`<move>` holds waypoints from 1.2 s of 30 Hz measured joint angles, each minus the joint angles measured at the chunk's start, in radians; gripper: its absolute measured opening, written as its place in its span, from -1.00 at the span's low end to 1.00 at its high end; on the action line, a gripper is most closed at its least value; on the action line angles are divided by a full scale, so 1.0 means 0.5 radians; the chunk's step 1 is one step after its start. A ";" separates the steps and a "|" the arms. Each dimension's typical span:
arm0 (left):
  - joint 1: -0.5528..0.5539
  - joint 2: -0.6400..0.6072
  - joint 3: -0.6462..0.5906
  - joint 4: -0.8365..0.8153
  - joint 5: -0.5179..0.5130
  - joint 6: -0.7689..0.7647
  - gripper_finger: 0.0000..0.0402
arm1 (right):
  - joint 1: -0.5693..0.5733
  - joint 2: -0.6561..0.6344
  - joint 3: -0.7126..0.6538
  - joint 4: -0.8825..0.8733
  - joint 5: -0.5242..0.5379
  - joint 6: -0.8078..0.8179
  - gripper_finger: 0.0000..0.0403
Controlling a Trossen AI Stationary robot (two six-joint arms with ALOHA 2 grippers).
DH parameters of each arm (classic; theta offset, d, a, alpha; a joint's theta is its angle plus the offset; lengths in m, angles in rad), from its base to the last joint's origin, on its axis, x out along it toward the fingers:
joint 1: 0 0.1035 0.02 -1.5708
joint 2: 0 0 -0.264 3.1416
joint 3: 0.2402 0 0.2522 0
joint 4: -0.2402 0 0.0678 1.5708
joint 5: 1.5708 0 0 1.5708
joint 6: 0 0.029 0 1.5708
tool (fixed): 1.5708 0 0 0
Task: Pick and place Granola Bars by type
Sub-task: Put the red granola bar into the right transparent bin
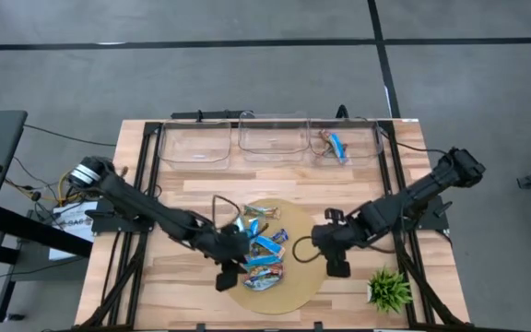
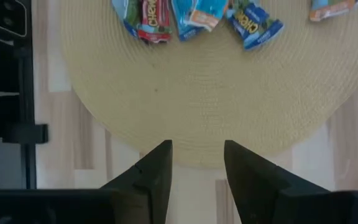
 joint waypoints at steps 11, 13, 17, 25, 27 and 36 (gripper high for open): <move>-0.038 0.240 0.103 -0.038 -0.147 -0.008 -0.33 | 0.092 0.000 -0.040 0.109 0.082 0.065 -0.33; -0.036 0.266 0.105 -0.100 -0.164 -0.029 -0.31 | 0.091 0.000 -0.040 0.115 0.084 0.059 -0.33; -0.036 0.363 0.102 -0.181 -0.066 -0.034 -0.25 | 0.092 0.000 -0.040 0.131 0.087 0.056 -0.33; -0.035 0.488 0.102 -0.147 -0.016 -0.039 -0.16 | 0.091 0.000 -0.040 0.182 0.117 0.052 -0.33; -0.035 0.488 0.102 -0.129 -0.030 -0.028 -0.16 | 0.091 0.000 -0.039 0.206 0.119 0.052 -0.33; -0.035 0.488 0.101 -0.075 -0.155 0.012 -0.16 | 0.063 0.000 -0.039 0.226 0.117 0.052 -0.33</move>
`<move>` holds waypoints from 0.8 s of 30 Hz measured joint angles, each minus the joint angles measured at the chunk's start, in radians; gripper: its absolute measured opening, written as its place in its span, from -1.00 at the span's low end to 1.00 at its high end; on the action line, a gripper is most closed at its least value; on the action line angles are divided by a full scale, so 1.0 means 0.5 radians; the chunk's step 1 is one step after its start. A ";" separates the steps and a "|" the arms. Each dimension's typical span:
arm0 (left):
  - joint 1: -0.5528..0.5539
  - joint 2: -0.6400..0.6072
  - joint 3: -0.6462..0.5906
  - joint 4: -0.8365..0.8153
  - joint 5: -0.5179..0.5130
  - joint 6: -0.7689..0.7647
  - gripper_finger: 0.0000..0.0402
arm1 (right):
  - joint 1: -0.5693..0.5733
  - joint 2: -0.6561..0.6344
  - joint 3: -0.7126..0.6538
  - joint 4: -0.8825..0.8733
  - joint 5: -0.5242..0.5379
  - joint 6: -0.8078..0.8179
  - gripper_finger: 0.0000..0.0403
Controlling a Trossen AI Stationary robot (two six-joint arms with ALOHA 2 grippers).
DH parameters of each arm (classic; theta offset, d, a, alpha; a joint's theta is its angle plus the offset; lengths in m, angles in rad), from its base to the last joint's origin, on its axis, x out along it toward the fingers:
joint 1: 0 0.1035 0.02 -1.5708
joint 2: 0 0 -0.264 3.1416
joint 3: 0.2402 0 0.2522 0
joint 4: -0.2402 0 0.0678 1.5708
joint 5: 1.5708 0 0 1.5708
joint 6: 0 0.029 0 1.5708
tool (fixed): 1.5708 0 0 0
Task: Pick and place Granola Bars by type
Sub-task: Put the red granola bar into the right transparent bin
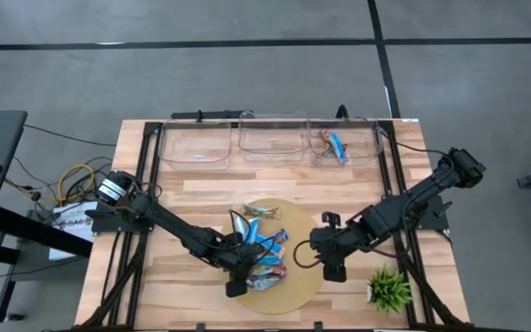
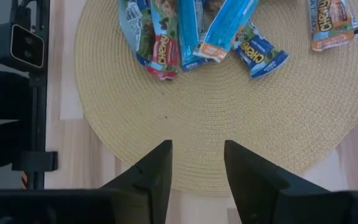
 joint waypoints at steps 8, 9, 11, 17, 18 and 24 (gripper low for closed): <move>0.001 -0.001 0.000 0.077 -0.044 0.019 -0.16 | -0.002 0.000 0.000 0.003 0.000 0.000 -0.33; 0.001 -0.001 0.000 0.076 -0.052 0.018 -0.16 | -0.002 0.000 0.000 0.004 -0.001 0.000 -0.33; 0.001 0.000 0.000 0.076 -0.066 0.019 -0.16 | -0.002 0.000 0.000 0.005 0.000 0.000 -0.33; 0.002 0.021 -0.002 0.187 -0.020 0.019 -0.16 | -0.002 0.000 0.000 0.012 -0.002 -0.001 -0.33; 0.001 0.021 0.001 0.200 -0.020 0.019 -0.16 | -0.002 0.000 0.000 0.012 -0.002 -0.001 -0.33; 0.001 0.012 0.117 0.171 -0.027 0.150 -0.16 | -0.002 0.000 0.000 0.014 -0.002 -0.016 -0.33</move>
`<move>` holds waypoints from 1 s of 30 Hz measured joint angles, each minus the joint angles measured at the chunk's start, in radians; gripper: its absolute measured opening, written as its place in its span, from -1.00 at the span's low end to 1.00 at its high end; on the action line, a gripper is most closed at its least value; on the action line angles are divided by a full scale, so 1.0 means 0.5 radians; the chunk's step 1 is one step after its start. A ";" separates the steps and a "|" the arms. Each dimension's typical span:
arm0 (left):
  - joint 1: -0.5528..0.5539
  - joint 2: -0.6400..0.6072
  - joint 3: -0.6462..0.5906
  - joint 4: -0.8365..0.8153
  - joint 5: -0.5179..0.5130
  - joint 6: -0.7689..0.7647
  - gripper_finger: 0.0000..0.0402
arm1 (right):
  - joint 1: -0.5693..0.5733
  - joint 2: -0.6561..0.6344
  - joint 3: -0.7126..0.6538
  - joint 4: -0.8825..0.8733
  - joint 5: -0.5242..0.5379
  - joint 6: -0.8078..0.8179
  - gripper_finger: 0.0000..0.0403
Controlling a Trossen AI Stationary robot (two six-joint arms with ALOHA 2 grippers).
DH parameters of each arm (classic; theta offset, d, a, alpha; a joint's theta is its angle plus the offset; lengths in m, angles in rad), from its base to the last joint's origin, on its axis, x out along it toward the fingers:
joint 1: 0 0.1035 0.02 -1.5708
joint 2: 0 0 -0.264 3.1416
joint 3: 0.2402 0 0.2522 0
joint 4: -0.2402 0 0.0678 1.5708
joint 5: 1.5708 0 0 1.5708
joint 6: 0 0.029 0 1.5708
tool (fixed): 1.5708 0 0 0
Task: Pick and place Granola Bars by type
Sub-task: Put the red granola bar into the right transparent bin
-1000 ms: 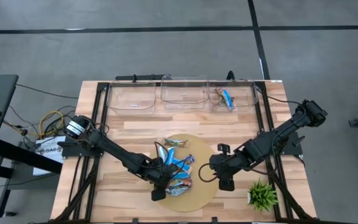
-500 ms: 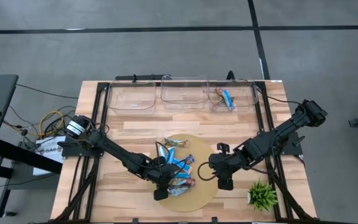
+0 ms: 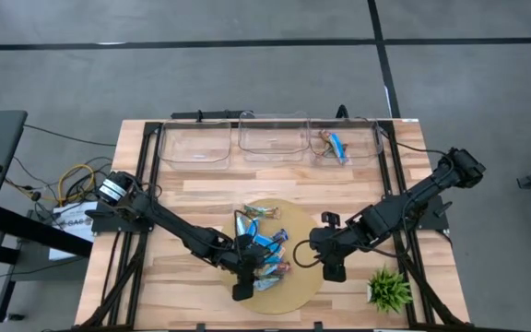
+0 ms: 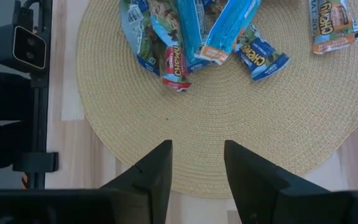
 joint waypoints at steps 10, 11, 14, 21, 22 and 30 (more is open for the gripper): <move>0.005 0.049 0.051 -0.072 -0.014 0.051 -0.16 | 0.000 0.000 0.000 0.000 0.000 -0.001 -0.33; 0.005 0.052 0.050 -0.087 -0.013 0.050 -0.16 | 0.000 0.000 0.000 0.000 0.000 -0.001 -0.33; 0.007 0.085 0.053 -0.028 0.005 0.048 -0.16 | 0.000 0.000 0.000 0.001 0.000 -0.001 -0.33; 0.032 0.109 0.050 -0.093 -0.105 0.043 -0.16 | -0.010 0.000 0.001 0.033 0.002 -0.003 -0.33; 0.040 0.128 0.050 -0.073 -0.083 0.041 -0.16 | -0.010 0.000 0.001 0.039 0.002 -0.003 -0.33; 0.048 0.153 0.049 -0.081 -0.037 0.050 -0.16 | -0.010 0.000 0.001 0.069 0.002 -0.004 -0.33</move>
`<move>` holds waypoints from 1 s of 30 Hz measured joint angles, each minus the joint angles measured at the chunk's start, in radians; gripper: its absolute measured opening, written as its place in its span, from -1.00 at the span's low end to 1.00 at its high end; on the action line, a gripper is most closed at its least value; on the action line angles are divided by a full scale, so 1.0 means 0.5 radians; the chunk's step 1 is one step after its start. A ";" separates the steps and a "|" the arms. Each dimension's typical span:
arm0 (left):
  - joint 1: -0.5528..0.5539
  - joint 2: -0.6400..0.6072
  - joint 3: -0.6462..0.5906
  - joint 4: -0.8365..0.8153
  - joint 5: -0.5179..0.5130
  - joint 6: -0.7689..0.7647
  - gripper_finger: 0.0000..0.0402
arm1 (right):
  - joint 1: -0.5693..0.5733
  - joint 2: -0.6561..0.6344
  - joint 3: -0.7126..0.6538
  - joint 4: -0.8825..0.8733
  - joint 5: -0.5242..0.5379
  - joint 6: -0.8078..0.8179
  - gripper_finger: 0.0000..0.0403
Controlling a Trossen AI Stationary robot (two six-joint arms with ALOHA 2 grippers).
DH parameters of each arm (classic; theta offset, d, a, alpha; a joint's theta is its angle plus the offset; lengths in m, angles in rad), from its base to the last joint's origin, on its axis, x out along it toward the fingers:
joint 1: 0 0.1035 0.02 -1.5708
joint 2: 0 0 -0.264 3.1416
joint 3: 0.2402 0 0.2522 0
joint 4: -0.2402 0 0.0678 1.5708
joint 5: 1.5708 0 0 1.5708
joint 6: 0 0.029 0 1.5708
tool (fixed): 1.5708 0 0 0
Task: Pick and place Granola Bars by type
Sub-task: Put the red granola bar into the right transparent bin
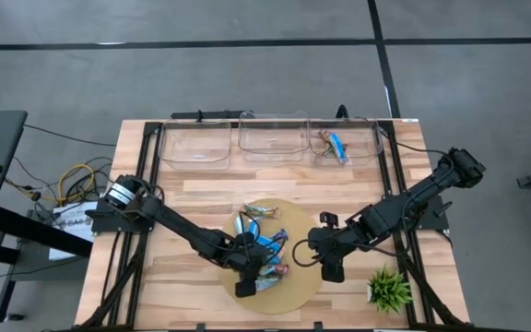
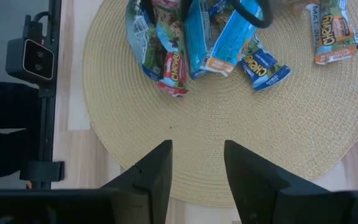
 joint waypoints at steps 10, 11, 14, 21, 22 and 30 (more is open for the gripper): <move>0.001 0.060 0.004 -0.012 0.108 -0.054 -0.16 | 0.000 0.000 0.000 0.007 0.001 -0.002 -0.33; 0.001 0.060 0.003 -0.026 0.112 -0.056 -0.16 | 0.000 0.000 0.000 0.010 0.001 -0.002 -0.33; 0.000 0.070 0.003 -0.027 0.092 -0.081 -0.16 | 0.000 0.000 0.000 0.016 0.002 -0.002 -0.33; 0.001 0.074 0.050 -0.057 0.050 -0.106 -0.16 | 0.000 0.000 0.000 0.021 0.002 -0.002 -0.33; 0.001 0.074 0.064 -0.060 0.036 -0.106 -0.16 | 0.000 0.000 0.000 0.022 0.002 -0.002 -0.33; 0.002 0.074 0.137 -0.098 -0.049 -0.197 -0.18 | 0.000 0.000 0.000 0.030 0.002 -0.002 -0.33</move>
